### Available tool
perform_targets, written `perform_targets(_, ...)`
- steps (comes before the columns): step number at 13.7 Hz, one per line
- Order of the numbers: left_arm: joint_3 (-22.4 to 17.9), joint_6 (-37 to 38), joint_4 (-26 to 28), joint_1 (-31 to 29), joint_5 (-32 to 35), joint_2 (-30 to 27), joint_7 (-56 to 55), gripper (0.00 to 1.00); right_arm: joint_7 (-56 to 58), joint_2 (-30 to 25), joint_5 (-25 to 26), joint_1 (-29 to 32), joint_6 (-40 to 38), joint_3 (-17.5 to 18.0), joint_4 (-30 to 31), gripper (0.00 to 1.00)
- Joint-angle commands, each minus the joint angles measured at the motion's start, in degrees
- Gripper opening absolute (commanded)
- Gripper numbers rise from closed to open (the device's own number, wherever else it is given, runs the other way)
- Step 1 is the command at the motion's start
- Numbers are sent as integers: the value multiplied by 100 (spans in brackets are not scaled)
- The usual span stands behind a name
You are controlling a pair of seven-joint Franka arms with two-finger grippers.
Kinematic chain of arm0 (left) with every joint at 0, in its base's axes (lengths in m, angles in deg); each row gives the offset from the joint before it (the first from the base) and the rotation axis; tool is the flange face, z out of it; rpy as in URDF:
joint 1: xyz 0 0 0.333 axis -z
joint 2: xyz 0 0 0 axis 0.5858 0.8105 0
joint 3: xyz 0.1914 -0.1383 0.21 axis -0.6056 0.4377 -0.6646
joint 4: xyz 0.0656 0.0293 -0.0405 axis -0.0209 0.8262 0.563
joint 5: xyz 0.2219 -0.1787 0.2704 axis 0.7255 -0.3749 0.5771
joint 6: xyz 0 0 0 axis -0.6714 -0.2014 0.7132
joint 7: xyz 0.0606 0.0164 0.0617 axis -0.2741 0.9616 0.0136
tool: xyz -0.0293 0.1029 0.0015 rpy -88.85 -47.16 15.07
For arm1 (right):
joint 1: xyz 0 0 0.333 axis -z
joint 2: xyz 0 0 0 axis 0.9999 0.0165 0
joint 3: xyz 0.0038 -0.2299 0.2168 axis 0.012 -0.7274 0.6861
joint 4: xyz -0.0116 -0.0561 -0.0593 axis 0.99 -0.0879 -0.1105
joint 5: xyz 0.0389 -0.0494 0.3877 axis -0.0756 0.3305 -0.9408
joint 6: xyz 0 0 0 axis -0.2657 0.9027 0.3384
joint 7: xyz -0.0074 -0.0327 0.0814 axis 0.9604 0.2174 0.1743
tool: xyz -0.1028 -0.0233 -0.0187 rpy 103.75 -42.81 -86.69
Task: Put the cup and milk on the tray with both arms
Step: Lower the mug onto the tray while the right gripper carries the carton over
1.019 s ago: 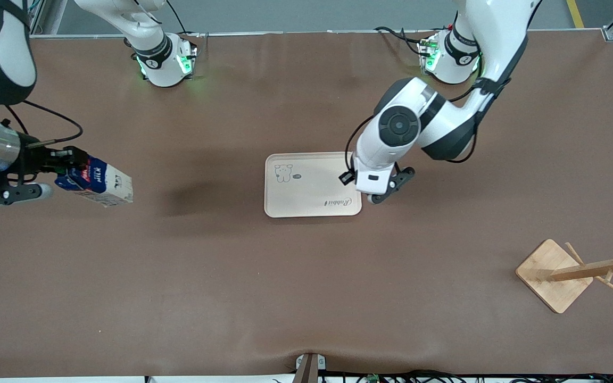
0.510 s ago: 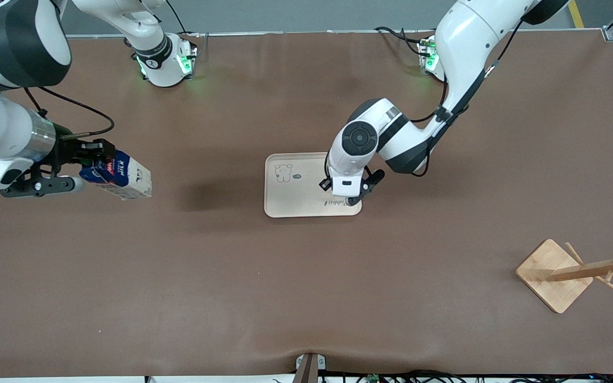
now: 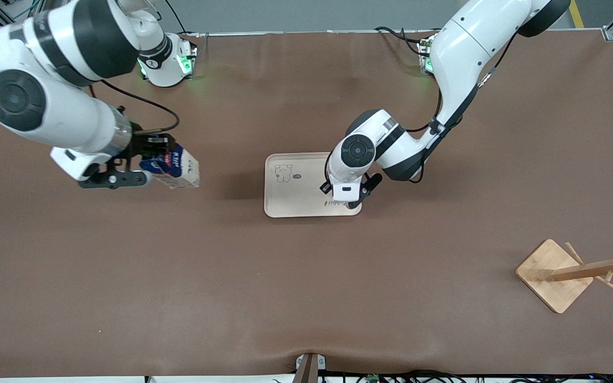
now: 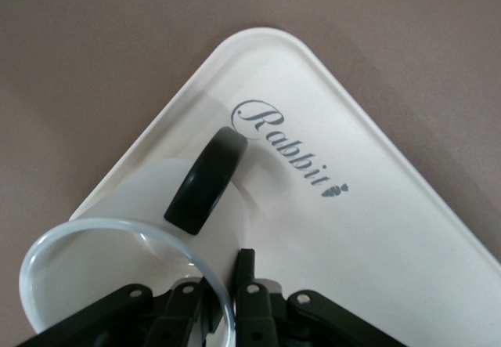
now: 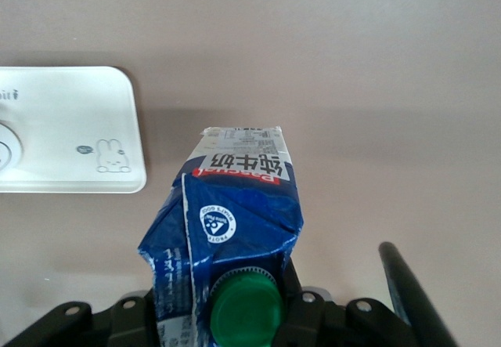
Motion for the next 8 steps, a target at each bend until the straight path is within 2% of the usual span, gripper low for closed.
perform_targets(1, 0, -12, -90, -9, 5, 17, -271, 42, -529, 288, -125, -334, 156, -48, -252, 0)
perform_targets(2, -8, -3, -107, -18, 5, 17, -325, 69, -783, 367, -125, -492, 270, -48, -252, 0)
perform_targets(3, 0, 14, -108, -26, 14, 8, -317, 100, -986, 463, -125, -641, 428, -48, -252, 0)
perform_targets(6, 0, 224, -212, -35, 5, -62, -316, 100, -1120, 683, -142, -985, 718, -39, -261, 0)
perform_targets(8, 0, 653, -449, -35, 14, -150, -316, 100, -1129, 894, -107, -1440, 1008, -39, -287, 0)
